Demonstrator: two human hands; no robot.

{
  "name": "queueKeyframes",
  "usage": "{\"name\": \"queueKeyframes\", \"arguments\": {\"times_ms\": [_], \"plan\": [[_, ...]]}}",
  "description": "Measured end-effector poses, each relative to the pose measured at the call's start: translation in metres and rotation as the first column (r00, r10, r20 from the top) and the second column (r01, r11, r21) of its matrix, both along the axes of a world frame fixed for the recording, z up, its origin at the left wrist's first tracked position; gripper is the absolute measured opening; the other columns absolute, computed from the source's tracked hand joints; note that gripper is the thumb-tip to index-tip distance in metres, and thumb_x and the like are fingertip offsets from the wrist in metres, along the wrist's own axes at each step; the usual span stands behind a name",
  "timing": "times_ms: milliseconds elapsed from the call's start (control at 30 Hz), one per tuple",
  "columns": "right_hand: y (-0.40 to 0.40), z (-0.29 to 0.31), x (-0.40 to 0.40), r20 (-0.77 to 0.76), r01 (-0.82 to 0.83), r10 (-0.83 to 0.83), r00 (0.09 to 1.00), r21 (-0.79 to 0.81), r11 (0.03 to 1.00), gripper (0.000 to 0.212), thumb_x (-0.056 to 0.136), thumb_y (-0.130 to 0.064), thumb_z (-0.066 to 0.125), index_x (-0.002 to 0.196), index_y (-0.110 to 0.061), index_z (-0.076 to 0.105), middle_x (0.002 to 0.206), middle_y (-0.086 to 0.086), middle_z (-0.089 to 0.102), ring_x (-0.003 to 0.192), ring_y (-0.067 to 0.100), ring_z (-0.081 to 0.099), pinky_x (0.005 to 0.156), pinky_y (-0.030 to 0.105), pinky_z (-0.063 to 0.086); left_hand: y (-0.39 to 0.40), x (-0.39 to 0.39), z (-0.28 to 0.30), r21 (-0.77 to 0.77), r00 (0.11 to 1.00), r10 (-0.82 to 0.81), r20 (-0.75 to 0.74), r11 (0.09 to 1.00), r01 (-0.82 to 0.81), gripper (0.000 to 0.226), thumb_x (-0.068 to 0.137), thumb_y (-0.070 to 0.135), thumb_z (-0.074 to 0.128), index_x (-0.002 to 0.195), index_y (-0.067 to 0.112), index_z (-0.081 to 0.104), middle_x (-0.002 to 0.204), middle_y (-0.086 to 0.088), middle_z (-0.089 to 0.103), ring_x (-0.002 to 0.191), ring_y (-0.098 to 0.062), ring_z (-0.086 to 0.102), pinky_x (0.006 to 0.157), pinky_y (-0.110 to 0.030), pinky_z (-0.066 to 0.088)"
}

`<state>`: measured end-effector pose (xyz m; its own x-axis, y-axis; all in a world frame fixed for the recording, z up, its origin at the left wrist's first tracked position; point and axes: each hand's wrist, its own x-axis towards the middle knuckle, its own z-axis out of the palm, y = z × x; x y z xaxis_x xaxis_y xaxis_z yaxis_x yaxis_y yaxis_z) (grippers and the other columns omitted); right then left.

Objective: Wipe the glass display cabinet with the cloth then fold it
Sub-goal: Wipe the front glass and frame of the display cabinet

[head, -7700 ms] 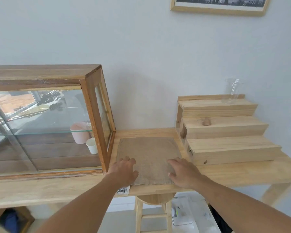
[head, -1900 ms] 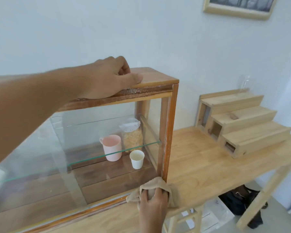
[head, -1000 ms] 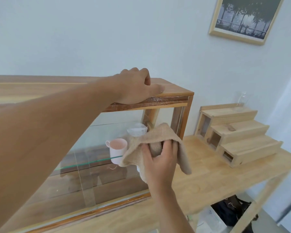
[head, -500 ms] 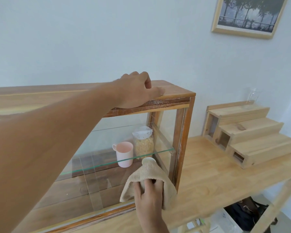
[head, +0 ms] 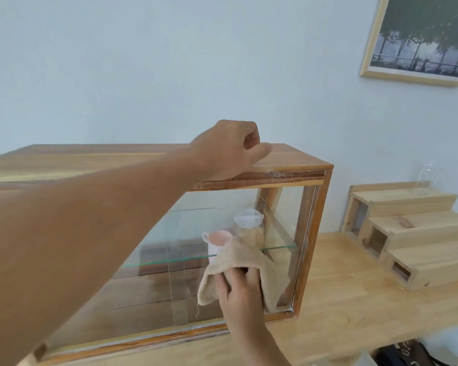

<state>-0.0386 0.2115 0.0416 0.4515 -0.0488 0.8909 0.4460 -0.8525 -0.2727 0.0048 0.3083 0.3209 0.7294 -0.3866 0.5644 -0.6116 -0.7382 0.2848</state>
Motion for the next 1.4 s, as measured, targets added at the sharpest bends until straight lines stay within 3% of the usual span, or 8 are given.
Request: {"name": "queueKeyframes", "arguments": {"times_ms": [167, 300, 433, 500, 633, 1000, 1200, 1400], "plan": [[-0.001, -0.097, -0.002, 0.031, 0.072, -0.066, 0.997, -0.255, 0.964, 0.061, 0.104, -0.019, 0.027, 0.077, -0.021, 0.082, 0.095, 0.011, 0.077, 0.096, 0.038, 0.058, 0.12, 0.045, 0.019, 0.09, -0.006, 0.008, 0.117, 0.983, 0.168, -0.079, 0.98, -0.159, 0.031, 0.095, 0.058, 0.06, 0.093, 0.029, 0.069, 0.093, 0.013, 0.069, 0.092, -0.014, 0.065, 0.085, -0.043, 0.055], [-0.01, -0.119, 0.002, 0.096, 0.112, -0.07, 0.993, -0.573, 0.812, 0.063, 0.101, -0.006, 0.024, 0.083, -0.021, 0.083, 0.096, 0.007, 0.078, 0.102, 0.037, 0.051, 0.112, 0.052, 0.022, 0.114, 0.002, -0.001, -0.092, 0.975, 0.16, -0.154, 0.98, -0.176, 0.025, 0.092, 0.051, 0.067, 0.086, 0.027, 0.073, 0.081, 0.007, 0.077, 0.08, -0.011, 0.072, 0.079, -0.033, 0.055], [0.005, -0.067, 0.011, 0.124, -0.047, 0.092, 0.988, -0.328, 0.943, 0.005, 0.09, -0.016, 0.066, 0.094, -0.02, 0.067, 0.092, -0.002, 0.062, 0.093, 0.025, 0.055, 0.085, 0.04, 0.056, 0.11, 0.011, -0.002, -0.007, 0.964, 0.217, -0.154, 0.975, -0.221, 0.029, 0.092, 0.054, 0.063, 0.083, 0.028, 0.072, 0.083, 0.008, 0.074, 0.081, -0.01, 0.066, 0.067, -0.029, 0.047], [0.02, -0.025, 0.014, 0.192, -0.091, 0.136, 0.972, -0.228, 0.969, 0.033, 0.079, -0.019, 0.082, 0.096, -0.024, 0.054, 0.091, -0.005, 0.051, 0.084, 0.018, 0.056, 0.071, 0.03, 0.058, 0.113, 0.013, -0.002, -0.013, 0.966, 0.213, -0.147, 0.976, -0.217, 0.031, 0.092, 0.055, 0.063, 0.081, 0.027, 0.072, 0.083, 0.008, 0.073, 0.08, -0.01, 0.065, 0.067, -0.029, 0.047], [0.043, 0.044, 0.02, 0.191, -0.164, 0.162, 0.968, -0.009, 0.986, 0.019, 0.085, -0.025, 0.074, 0.087, -0.015, 0.058, 0.089, 0.003, 0.059, 0.084, 0.021, 0.06, 0.075, 0.028, 0.055, 0.113, 0.012, -0.005, -0.021, 0.973, 0.192, -0.127, 0.98, -0.197, 0.034, 0.093, 0.056, 0.061, 0.082, 0.026, 0.074, 0.084, 0.008, 0.073, 0.08, -0.011, 0.066, 0.068, -0.029, 0.049], [-0.012, 0.117, 0.011, 0.107, -0.172, 0.162, 0.981, 0.085, 0.981, 0.022, 0.072, -0.007, 0.084, 0.087, -0.007, 0.067, 0.093, 0.004, 0.061, 0.091, 0.012, 0.054, 0.086, 0.011, 0.04, 0.117, 0.014, -0.005, -0.036, 0.966, 0.194, -0.17, 0.979, -0.203, 0.031, 0.093, 0.056, 0.062, 0.085, 0.029, 0.074, 0.085, 0.013, 0.074, 0.083, -0.006, 0.065, 0.066, -0.027, 0.044], [-0.085, 0.114, 0.024, 0.048, -0.1, 0.089, 0.995, 0.592, 0.8, 0.024, 0.082, -0.029, 0.077, 0.096, -0.015, 0.062, 0.098, 0.014, 0.068, 0.096, 0.033, 0.066, 0.087, 0.054, 0.054, 0.115, 0.012, -0.004, -0.022, 0.963, 0.203, -0.177, 0.977, -0.21, 0.032, 0.092, 0.057, 0.061, 0.088, 0.028, 0.073, 0.088, 0.01, 0.075, 0.084, -0.01, 0.066, 0.07, -0.03, 0.047], [0.01, 0.095, 0.006, 0.063, -0.205, 0.195, 0.979, 0.292, 0.934, 0.032, 0.08, -0.027, 0.082, 0.1, -0.009, 0.064, 0.1, -0.003, 0.063, 0.095, 0.013, 0.058, 0.088, 0.016, 0.044, 0.114, 0.01, -0.003, -0.013, 0.96, 0.217, -0.178, 0.975, -0.222, 0.03, 0.093, 0.054, 0.062, 0.09, 0.027, 0.073, 0.087, 0.011, 0.072, 0.084, -0.008, 0.064, 0.067, -0.027, 0.044]]}}
